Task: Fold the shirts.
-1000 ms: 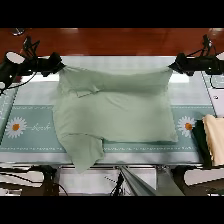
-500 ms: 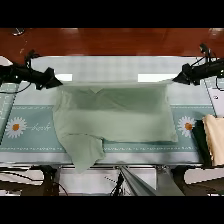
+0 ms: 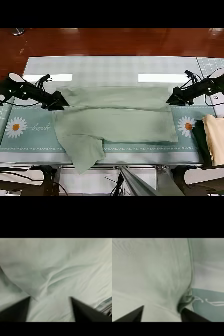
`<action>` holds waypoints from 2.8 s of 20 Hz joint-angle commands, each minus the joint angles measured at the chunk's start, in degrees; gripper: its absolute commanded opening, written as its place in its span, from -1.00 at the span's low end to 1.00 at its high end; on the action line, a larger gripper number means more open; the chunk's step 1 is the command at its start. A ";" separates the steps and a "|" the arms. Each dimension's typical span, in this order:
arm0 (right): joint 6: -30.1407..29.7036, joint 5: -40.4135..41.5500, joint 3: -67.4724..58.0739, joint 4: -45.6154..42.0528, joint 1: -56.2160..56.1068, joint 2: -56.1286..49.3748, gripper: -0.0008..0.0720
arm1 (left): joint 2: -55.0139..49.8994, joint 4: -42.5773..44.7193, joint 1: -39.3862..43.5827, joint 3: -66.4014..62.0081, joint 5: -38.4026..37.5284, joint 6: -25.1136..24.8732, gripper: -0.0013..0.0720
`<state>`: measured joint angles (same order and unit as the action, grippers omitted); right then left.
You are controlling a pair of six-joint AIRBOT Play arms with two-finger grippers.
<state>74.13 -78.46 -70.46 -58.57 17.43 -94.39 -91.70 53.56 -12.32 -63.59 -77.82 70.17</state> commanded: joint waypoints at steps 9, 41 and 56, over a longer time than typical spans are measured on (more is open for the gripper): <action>1.64 7.96 20.48 -2.03 9.22 26.91 0.73 | 22.60 2.82 -19.23 24.83 1.97 -3.08 0.96; 9.40 7.19 46.36 -6.97 15.50 41.22 0.73 | 29.99 -7.74 -1.36 44.89 10.80 0.98 -0.88; -4.85 4.81 41.05 9.92 15.50 30.58 -0.90 | 29.97 -13.53 -2.38 41.99 10.56 -1.16 -0.88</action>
<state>73.17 -70.02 -26.61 -51.22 32.95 -63.22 -61.76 40.71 -14.04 -19.90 -66.70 69.78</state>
